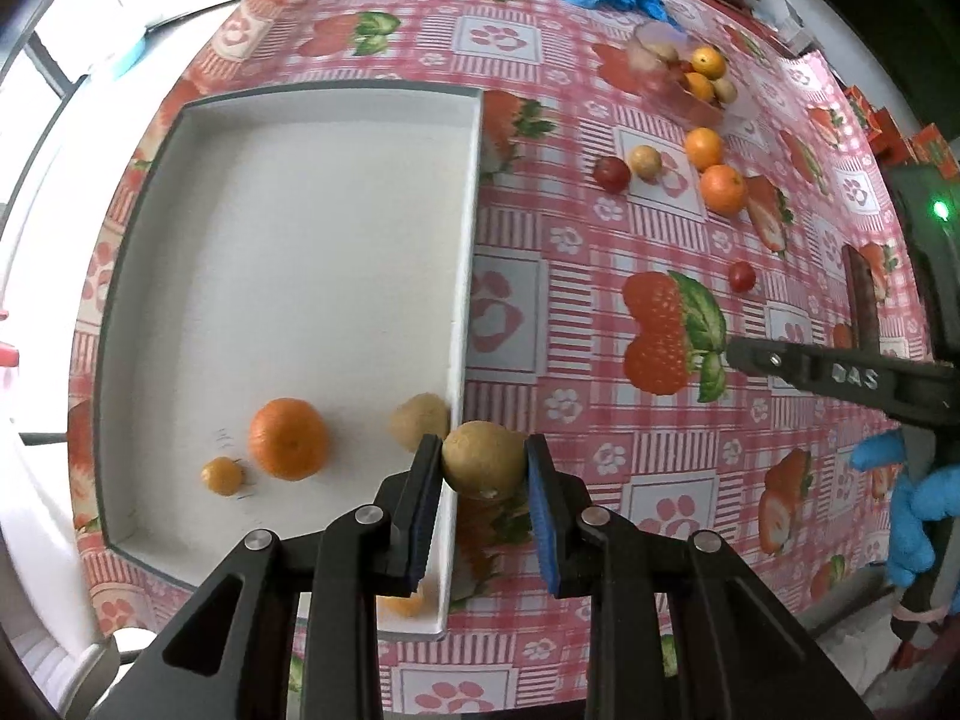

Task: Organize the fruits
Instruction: 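Grasp a red cherry tomato with the right tool while the left tool holds its fruit over the tray, then carry both fruits over the white tray and open both tools to release them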

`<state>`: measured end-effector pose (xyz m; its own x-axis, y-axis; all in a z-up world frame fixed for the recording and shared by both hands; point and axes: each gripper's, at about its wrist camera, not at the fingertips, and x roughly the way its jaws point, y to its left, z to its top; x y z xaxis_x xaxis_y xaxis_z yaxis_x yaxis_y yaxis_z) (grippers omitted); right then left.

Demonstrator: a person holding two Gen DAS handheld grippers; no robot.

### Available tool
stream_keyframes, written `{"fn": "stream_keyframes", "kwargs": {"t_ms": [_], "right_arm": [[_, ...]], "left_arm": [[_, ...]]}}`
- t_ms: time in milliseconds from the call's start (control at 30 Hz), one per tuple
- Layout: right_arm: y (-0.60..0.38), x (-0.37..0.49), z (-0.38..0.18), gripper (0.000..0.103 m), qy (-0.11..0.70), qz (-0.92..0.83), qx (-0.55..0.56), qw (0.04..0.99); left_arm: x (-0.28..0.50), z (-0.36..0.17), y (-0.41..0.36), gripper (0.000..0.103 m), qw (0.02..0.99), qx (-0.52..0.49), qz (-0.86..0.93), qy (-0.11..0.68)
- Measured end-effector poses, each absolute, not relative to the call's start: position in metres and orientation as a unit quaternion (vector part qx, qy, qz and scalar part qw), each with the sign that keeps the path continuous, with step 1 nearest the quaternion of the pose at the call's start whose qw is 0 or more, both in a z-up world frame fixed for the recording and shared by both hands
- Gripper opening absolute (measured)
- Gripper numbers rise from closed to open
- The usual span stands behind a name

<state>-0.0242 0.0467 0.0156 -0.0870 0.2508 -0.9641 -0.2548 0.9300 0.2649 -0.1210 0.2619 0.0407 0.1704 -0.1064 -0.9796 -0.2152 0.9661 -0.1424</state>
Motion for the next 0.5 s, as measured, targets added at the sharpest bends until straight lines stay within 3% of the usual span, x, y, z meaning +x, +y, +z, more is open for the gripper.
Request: {"fn": "stream_keyframes", "kwargs": {"t_ms": [500], "right_arm": [[0.099, -0.027, 0.034, 0.028, 0.704, 0.220, -0.033, 0.674]], "left_arm": [[-0.128, 0.052, 0.287, 0.029, 0.767, -0.143, 0.056, 0.623]]}}
